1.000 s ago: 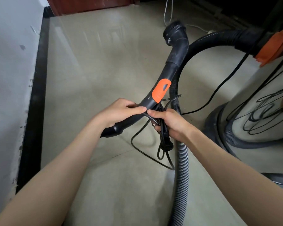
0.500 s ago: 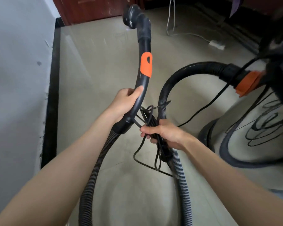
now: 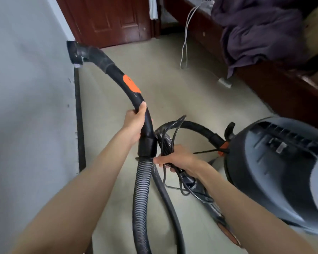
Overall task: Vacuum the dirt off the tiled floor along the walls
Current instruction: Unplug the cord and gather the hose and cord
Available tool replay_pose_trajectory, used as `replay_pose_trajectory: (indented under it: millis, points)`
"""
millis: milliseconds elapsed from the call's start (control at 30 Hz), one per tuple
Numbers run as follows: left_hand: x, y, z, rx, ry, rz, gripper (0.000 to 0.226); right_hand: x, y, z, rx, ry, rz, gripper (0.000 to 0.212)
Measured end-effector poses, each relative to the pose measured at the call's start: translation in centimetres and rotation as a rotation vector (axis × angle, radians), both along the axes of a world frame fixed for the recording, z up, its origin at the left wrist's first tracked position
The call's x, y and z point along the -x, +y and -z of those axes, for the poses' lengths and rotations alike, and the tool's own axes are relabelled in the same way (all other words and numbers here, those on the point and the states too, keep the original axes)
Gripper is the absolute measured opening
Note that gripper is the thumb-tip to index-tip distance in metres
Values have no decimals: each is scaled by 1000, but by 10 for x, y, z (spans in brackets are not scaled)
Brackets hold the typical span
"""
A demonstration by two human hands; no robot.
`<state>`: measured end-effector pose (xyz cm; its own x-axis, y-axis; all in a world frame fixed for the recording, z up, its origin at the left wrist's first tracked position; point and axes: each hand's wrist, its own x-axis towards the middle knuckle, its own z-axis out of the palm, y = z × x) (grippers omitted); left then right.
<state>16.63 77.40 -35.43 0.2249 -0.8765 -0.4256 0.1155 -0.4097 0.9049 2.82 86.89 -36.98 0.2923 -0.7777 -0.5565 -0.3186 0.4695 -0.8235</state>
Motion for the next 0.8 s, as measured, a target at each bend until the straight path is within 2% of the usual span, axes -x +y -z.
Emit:
replay_pose_trajectory:
  millis: [167,300,367,433,567,667,800]
  points:
    - [-24,11,-71,-73,223,-165,28,16,18,-57,-63,100,72,25]
    - [-39,24,-128,-111,400,-193,49,32,37,-102,-29,273,89,29]
    - [-43,21,-164,-89,428,-210,52,33,48,-120,-5,384,119,26]
    - [-44,14,-199,-58,442,-210,50,33,58,-135,-9,487,199,43]
    - [-42,4,-261,-15,468,-174,48,35,62,-164,-12,470,345,62]
    - [-36,2,-289,-6,448,-141,50,35,61,-187,-1,500,285,59]
    - [-28,6,-305,38,525,-79,50,33,64,-208,55,524,269,46]
